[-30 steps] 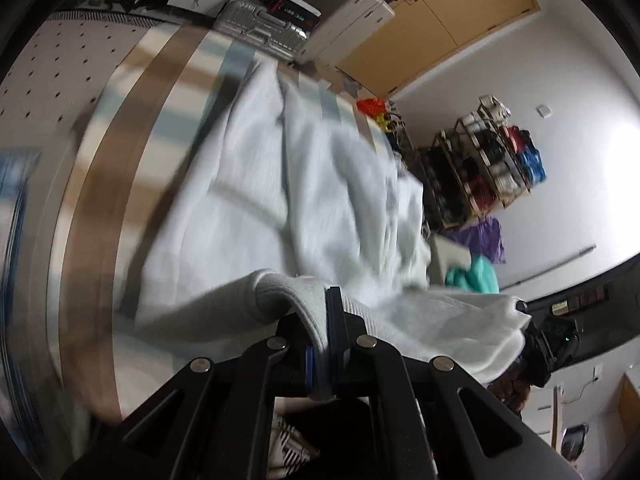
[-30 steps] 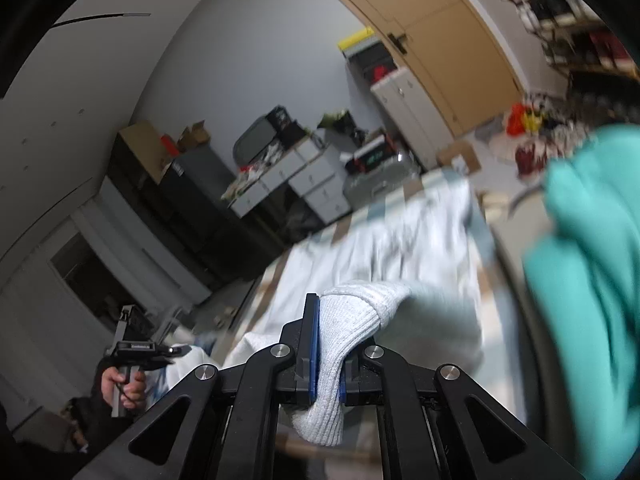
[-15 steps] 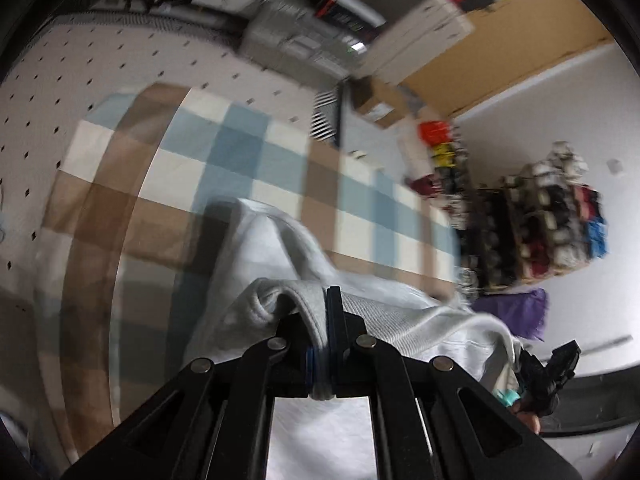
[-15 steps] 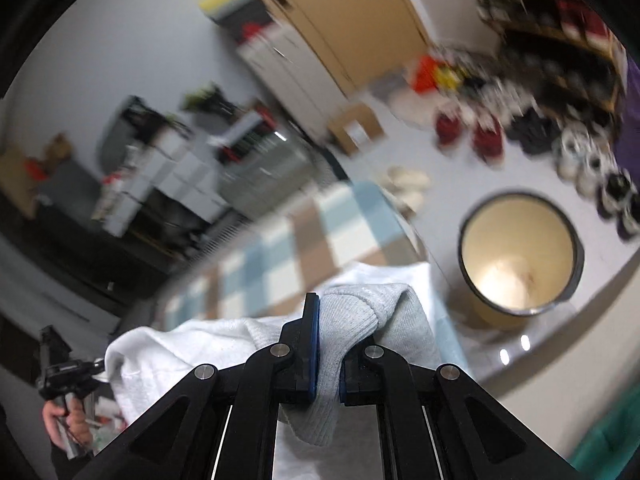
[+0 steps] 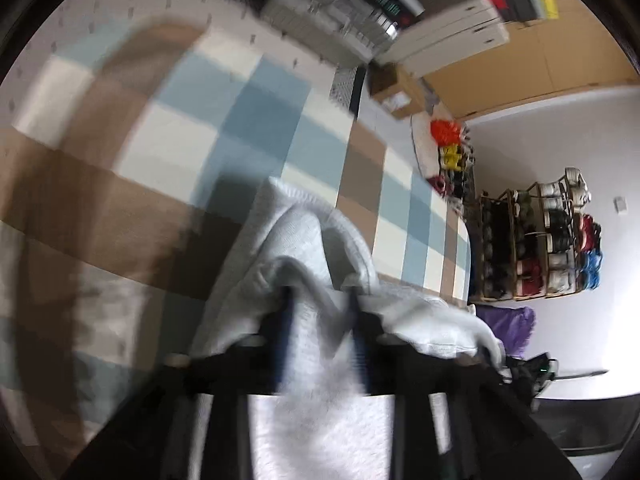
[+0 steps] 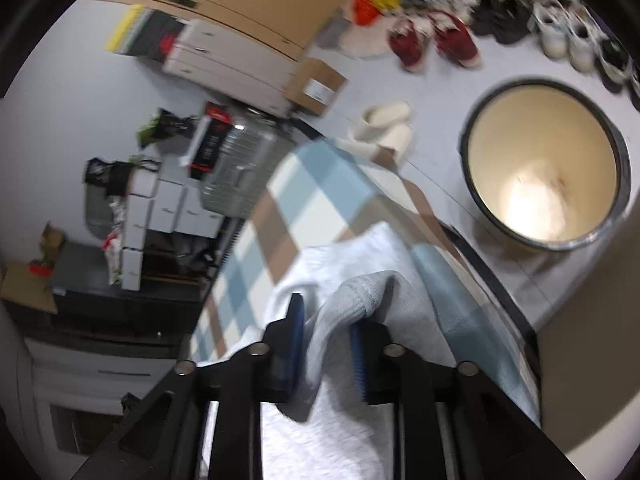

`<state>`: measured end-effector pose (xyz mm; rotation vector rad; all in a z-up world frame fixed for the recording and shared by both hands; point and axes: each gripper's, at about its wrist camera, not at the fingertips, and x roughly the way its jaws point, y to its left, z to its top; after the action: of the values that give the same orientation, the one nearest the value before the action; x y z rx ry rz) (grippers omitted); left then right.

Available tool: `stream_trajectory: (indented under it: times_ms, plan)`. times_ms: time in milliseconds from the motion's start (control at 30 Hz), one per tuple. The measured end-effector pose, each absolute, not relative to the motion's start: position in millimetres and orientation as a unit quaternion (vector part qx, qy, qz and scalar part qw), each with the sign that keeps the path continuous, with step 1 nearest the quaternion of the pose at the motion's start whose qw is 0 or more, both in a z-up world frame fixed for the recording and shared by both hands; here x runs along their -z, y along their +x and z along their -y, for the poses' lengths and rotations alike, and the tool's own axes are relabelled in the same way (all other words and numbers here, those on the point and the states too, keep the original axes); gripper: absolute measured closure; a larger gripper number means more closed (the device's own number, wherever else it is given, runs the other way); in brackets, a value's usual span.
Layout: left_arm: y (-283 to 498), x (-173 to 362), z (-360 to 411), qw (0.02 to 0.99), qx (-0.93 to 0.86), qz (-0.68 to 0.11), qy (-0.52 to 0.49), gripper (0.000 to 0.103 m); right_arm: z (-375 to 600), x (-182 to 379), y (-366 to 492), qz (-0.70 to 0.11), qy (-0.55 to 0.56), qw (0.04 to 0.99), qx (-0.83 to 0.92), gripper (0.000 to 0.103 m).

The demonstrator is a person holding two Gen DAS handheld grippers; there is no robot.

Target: Fold large clothes

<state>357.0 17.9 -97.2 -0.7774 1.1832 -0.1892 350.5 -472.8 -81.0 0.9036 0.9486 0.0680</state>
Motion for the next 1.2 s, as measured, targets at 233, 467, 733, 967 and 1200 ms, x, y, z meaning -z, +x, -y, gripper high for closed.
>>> stream_trajectory:
  times_ms: [233,467,733,967,1200]
  plan:
    - [287,64,-28,0.816,0.043,-0.507,-0.273,0.023,426,-13,284,-0.328,0.241,0.911,-0.063,0.012]
    - [251,125,-19,0.778,0.055,-0.591,-0.208,0.023,373,17,226,-0.439,0.055,0.895,-0.059,0.012]
    - [219,158,-16,0.758,0.09,-0.611,-0.211,0.031,408,106,202,-0.54,0.18,0.82,-0.065,0.012]
    - [197,153,-8,0.777,0.072,-0.598,-0.184,0.084,393,103,203,-0.506,0.148,0.845,-0.09,0.08]
    - [151,157,-11,0.772,0.043,-0.612,-0.169,0.085,372,96,173,-0.497,0.09,0.855,-0.118,0.084]
